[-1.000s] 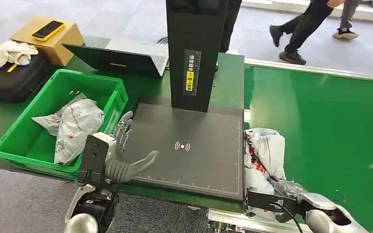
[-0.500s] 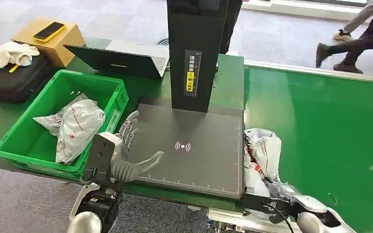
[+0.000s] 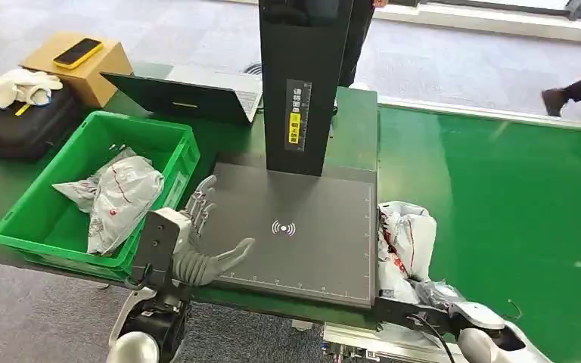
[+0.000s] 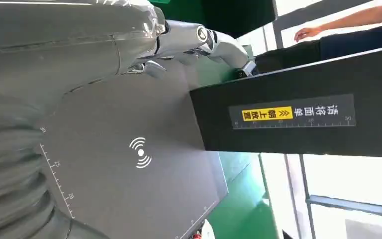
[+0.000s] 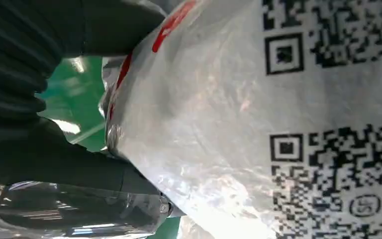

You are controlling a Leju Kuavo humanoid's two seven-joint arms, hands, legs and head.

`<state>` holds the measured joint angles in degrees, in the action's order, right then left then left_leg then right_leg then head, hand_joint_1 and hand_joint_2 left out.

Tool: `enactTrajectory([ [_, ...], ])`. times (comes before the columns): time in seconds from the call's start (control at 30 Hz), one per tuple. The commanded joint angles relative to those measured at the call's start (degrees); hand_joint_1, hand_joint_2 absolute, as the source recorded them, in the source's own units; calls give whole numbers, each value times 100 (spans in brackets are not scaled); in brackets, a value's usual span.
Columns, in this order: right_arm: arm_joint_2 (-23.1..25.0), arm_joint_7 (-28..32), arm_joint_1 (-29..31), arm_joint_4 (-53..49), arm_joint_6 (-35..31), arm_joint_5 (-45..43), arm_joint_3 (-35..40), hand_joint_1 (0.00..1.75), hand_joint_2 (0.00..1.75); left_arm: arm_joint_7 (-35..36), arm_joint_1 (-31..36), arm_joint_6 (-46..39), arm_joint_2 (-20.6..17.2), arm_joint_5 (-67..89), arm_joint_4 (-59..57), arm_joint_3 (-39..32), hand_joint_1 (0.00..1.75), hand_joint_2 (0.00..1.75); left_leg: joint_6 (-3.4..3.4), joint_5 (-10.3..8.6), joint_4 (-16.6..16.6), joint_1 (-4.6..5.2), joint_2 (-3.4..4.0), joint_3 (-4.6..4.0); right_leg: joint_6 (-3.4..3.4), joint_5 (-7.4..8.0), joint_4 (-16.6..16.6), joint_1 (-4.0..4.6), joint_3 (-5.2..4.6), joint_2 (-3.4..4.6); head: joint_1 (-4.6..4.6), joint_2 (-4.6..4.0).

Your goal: Moved the parcel from conveyor to table for the left to box.

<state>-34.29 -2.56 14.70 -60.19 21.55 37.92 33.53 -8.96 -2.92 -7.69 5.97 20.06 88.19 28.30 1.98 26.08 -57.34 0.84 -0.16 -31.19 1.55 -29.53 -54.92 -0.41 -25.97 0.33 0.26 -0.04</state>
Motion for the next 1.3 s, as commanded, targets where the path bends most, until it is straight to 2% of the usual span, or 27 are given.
enactTrajectory([
  [0.03,351,-80,-506,538,40,-9,224,175,175,-6,101,18,-79,4,-254,-25,0,175,-14,-10,9,-10,-17,-4,-6,8,16,9,5,-19,2,0],
  [0.4,642,-11,-222,821,-235,66,150,175,175,-88,18,-5,-8,-5,-179,-192,0,175,-25,-32,28,-9,-16,-27,-10,26,27,9,-22,-21,2,2],
  [0.47,842,54,-39,933,-448,86,62,175,175,-89,-24,-18,-7,7,-98,-250,0,175,-16,-9,6,-12,16,-4,-8,14,9,13,-5,9,0,0],
  [0.5,1075,65,145,1046,-873,71,-138,175,175,-86,-95,-102,-10,35,3,-307,0,175,-25,-25,19,-12,19,-26,-11,28,16,12,-31,11,2,2],
  [0.53,1302,78,295,1193,-1255,23,-355,175,175,-78,-174,-151,-24,43,121,-339,0,175,-19,-11,7,-14,35,-12,-10,19,6,15,-18,28,0,0],
  [0.6,1867,-142,537,1348,-2365,-97,-1098,175,175,-29,-393,-347,-53,49,376,-394,0,175,-23,-11,8,-16,68,-21,-16,28,-1,21,-35,56,2,0],
  [0.67,2062,-247,501,1201,-2822,-233,-1614,175,175,-11,-475,-421,-109,34,482,-348,0,175,-39,-6,13,-21,101,-28,-29,41,-8,25,-51,98,4,0],
  [0.7,2177,-305,263,812,-3293,-403,-2249,175,175,-9,-466,-479,-124,-3,472,-298,0,175,-50,-20,21,-17,114,-59,-34,54,-14,21,-88,108,2,0],
  [0.73,2230,-232,47,464,-3587,-565,-2716,175,175,-13,-426,-502,-128,-31,423,-266,0,175,-43,-5,8,-13,84,-44,-31,32,-24,19,-58,82,2,0],
  [0.77,2257,-81,-173,169,-3935,-711,-3277,175,175,-42,-361,-516,-118,-73,345,-233,0,175,-51,-20,18,-11,79,-58,-33,39,-25,15,-83,75,-2,0],
  [0.87,2402,631,-626,-490,-4651,-1509,-4758,175,175,-120,-178,-507,-58,-142,98,-188,0,175,-38,-40,16,-13,-1,-69,-17,29,-13,16,-72,-7,0,0],
  [0.93,2367,904,-749,-601,-4745,-1819,-5241,175,175,-133,-155,-529,-28,-149,52,-189,0,175,-38,-38,16,-10,-31,-74,-17,23,-11,12,-69,-36,0,2],
  [1.0,2347,932,-766,-603,-4713,-1835,-5280,175,175,-134,-157,-532,-27,-149,53,-188,0,175,-31,-34,10,-13,-52,-98,-16,18,-10,14,-78,-56,0,0],
  [1.3,2447,968,-703,-563,-4701,-1795,-5261,175,175,-137,-182,-545,-40,-148,91,-191,0,175,-34,-28,11,-12,-30,-134,-20,17,-8,13,-121,-32,2,0],
])
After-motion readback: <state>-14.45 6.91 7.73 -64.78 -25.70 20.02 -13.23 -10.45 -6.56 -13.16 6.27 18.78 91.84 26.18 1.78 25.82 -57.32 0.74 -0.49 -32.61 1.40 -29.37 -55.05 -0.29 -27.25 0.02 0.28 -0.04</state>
